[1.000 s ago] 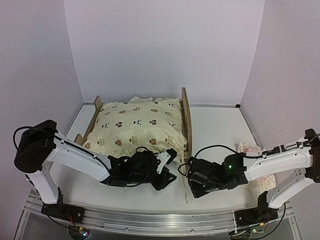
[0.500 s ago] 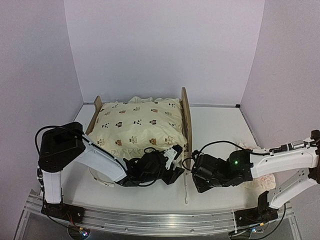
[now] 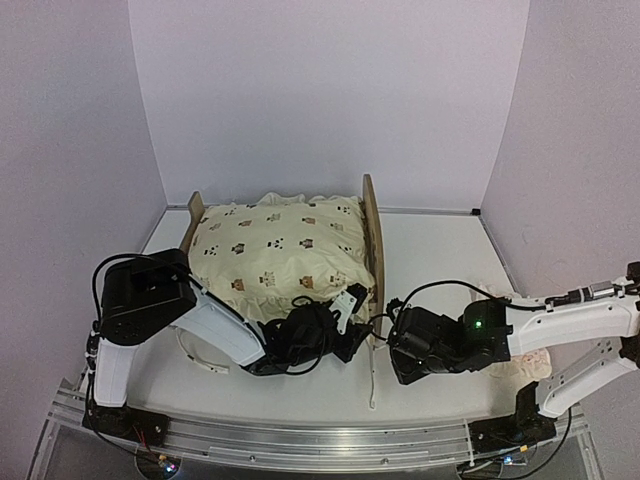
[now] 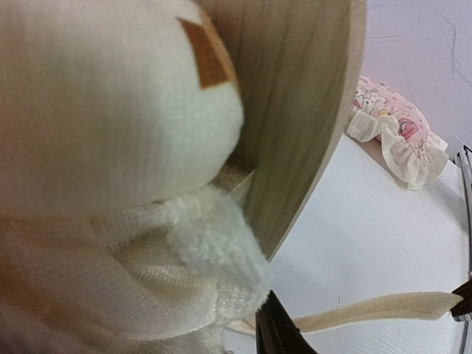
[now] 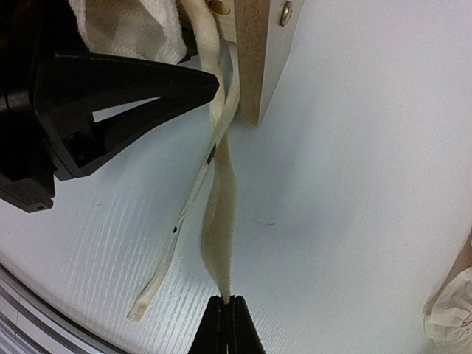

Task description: Set up the pet bed

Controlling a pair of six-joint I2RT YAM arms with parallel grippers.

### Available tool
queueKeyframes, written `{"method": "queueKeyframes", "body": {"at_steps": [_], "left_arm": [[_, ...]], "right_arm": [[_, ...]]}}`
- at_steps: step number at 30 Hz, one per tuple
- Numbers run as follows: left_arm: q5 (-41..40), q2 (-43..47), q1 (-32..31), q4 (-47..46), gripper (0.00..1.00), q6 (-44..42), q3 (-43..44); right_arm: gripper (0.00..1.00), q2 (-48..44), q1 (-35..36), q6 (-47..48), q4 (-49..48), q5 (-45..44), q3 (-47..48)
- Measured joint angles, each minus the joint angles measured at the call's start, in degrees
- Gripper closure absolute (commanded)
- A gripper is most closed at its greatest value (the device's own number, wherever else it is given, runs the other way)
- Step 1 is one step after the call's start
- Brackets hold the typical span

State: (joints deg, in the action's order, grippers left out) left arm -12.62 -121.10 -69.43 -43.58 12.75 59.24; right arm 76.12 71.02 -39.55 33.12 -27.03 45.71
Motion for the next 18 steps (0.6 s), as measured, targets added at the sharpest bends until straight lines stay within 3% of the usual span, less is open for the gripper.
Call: {"method": "queueKeyframes", "body": {"at_steps": [4, 18], "left_arm": [[0.0, -0.7, 0.1, -2.5, 0.99, -1.0, 0.0], [1.2, 2.5, 0.2, -3.4, 1.00, -0.9, -4.5]], "right_arm": [[1.00, 0.0, 0.0, 0.2, 0.0, 0.0, 0.0], [1.00, 0.2, -0.7, 0.0, -4.2, -1.4, 0.0]]}}
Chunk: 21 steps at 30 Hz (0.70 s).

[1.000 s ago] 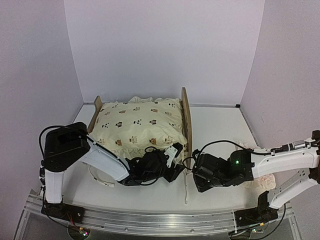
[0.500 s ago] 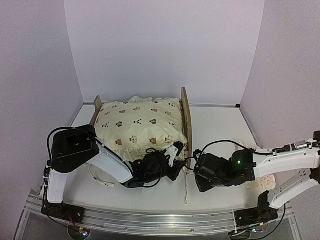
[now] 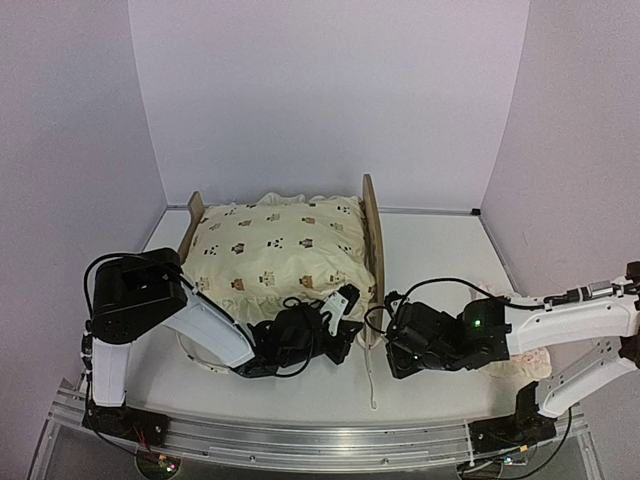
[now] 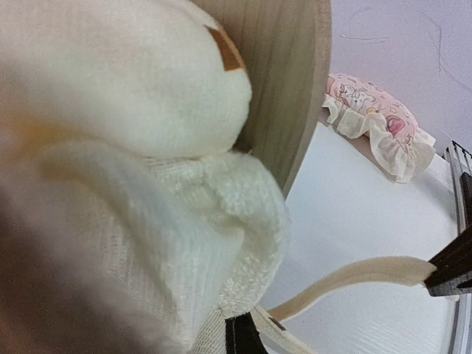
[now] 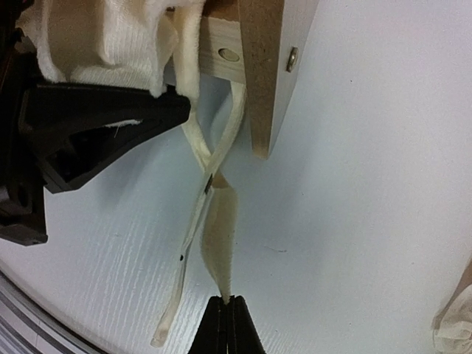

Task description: Set up the pet bed

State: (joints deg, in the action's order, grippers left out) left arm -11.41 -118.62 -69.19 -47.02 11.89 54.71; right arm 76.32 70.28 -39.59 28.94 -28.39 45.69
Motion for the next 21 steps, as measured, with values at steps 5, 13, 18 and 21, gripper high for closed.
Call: {"method": "queueKeyframes", "body": {"at_steps": [5, 13, 18, 21], "left_arm": [[1.9, 2.8, 0.0, 0.5, 1.00, 0.4, -1.9], [4.2, 6.6, 0.0, 0.6, 1.00, 1.0, -3.6], [4.5, 6.9, 0.0, 1.0, 1.00, 1.5, -3.9], [4.8, 6.9, 0.0, 1.3, 1.00, 1.6, -3.9]], "right_arm": [[1.00, 1.7, -0.8, 0.4, -4.0, 0.1, 0.0], [1.00, 6.2, -3.4, 1.1, -10.8, 1.0, 0.0], [1.00, 7.9, -5.1, 3.9, -16.4, 2.1, -0.3], [1.00, 8.4, -5.6, 6.7, -19.7, 2.3, -1.2]]}}
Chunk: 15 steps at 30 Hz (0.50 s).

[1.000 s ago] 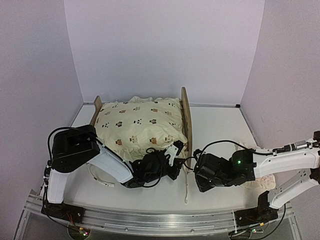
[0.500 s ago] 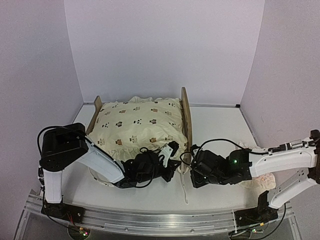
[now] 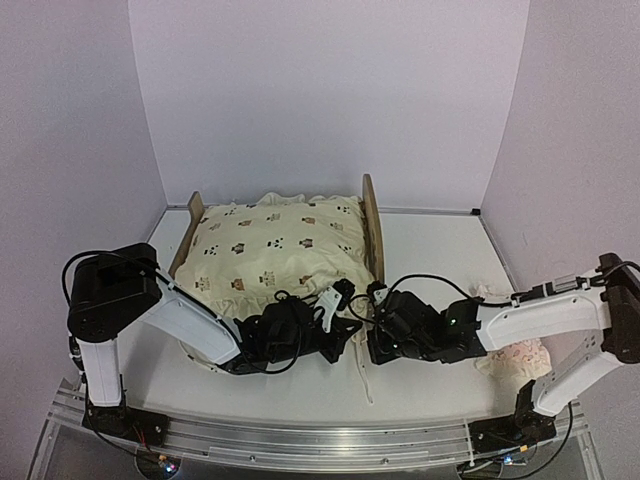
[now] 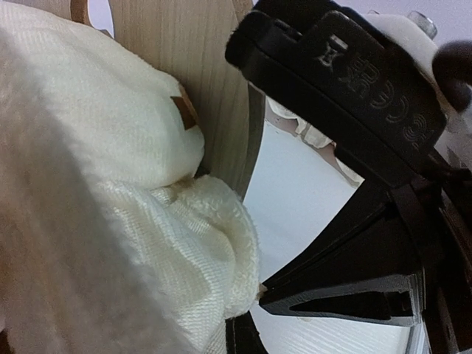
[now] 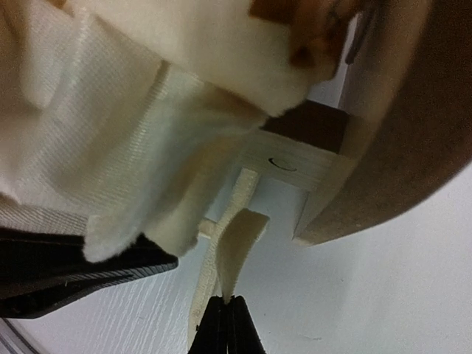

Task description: Set up the pet bed

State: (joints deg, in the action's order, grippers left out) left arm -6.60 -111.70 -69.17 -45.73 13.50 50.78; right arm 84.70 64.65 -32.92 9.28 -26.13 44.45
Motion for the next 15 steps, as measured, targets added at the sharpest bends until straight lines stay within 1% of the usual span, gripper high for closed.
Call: {"method": "queueKeyframes", "body": {"at_steps": [7, 15], "left_arm": [[0.3, 0.0, 0.0, 0.4, 1.00, 0.0, 0.0], [0.6, 0.0, 0.0, 1.0, 1.00, 0.0, 0.0]], "right_arm": [[1.00, 0.4, -1.1, 8.5, -9.1, -0.4, -4.7], [1.00, 1.5, -2.6, 20.0, -22.4, 0.1, -10.4]]}}
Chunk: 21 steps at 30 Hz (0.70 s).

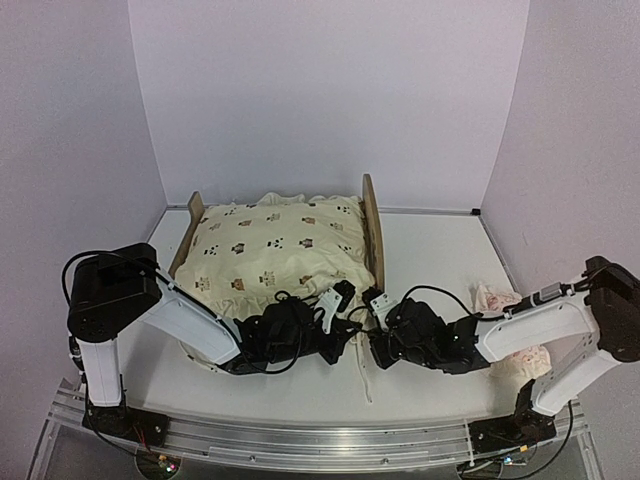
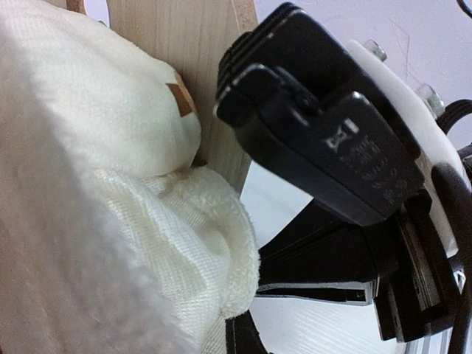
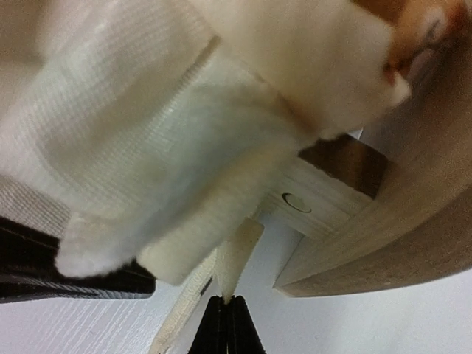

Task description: Set up the pet bed

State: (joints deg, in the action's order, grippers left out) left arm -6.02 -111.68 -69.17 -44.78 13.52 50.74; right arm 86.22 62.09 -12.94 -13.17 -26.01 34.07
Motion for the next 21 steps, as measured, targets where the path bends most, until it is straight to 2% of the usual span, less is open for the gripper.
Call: {"method": "queueKeyframes", "body": {"at_steps": [9, 17, 19, 21], "left_arm": [[0.3, 0.4, 0.0, 2.2, 1.00, 0.0, 0.0], [0.6, 0.4, 0.0, 3.9, 0.99, 0.5, 0.0], [0.7, 0.4, 0.0, 4.7, 0.93, 0.7, 0.0], [0.1, 0.6, 0.0, 5.8, 0.82, 1.4, 0.0]], "right_arm": [[1.00, 4.5, -0.9, 10.7, -17.1, 2.1, -5.0], [1.00, 9.1, -1.7, 16.6, -32.4, 4.4, -8.8], [1.00, 10.4, -1.8, 17.8, -35.4, 4.8, -9.1], [1.00, 11.4, -1.8, 18.8, -37.5, 5.0, -9.1]]}}
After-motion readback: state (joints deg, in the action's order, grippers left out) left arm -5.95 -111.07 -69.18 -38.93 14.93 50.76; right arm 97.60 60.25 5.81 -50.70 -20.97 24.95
